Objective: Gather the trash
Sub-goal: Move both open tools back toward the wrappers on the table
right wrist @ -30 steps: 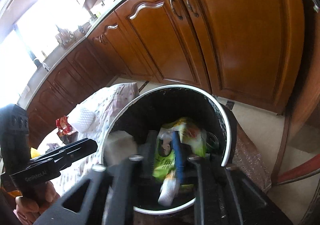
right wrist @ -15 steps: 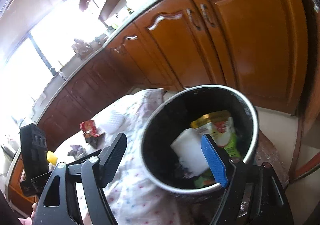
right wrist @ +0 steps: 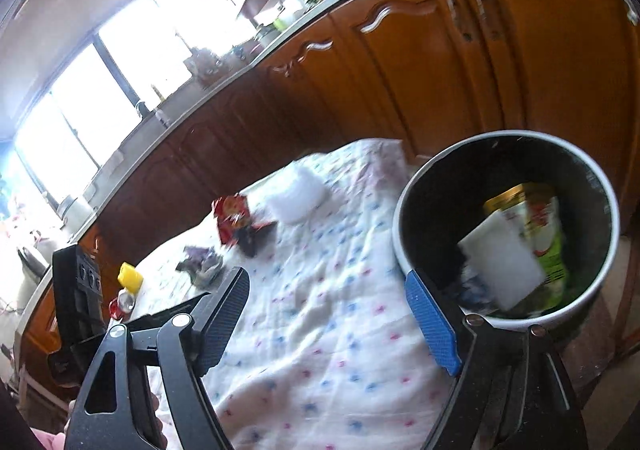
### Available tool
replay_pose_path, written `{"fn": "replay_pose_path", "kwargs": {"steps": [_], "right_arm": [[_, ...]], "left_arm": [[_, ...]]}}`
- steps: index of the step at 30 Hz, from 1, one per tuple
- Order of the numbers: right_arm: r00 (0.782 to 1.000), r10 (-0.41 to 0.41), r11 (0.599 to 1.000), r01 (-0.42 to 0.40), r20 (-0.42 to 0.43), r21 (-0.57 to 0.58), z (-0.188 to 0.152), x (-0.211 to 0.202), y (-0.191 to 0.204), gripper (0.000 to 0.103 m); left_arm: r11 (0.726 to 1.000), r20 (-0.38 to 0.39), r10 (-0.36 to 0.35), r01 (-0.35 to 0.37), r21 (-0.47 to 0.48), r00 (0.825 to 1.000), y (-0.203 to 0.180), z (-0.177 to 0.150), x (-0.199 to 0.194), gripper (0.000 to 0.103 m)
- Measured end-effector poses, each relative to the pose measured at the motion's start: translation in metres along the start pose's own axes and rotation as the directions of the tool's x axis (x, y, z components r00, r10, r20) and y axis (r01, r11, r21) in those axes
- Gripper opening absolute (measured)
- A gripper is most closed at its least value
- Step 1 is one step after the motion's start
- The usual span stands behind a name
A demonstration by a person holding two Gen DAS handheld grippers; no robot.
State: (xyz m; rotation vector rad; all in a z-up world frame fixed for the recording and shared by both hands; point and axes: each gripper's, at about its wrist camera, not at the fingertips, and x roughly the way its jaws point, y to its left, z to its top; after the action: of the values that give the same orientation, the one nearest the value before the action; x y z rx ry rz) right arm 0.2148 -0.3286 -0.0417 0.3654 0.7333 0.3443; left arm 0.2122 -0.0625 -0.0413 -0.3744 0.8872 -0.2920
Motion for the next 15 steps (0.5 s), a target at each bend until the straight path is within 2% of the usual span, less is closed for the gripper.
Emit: {"fn": "replay_pose_path", "kwargs": {"steps": [15], "right_arm": [[0.995,0.045,0.997,-0.050,-0.085,-0.052,-0.016,0.042,0.045,0.082]], "left_arm": [[0.989,0.053,0.092,-0.085,-0.122,0.994,0.072,-0.005,-0.033,0.053]]}}
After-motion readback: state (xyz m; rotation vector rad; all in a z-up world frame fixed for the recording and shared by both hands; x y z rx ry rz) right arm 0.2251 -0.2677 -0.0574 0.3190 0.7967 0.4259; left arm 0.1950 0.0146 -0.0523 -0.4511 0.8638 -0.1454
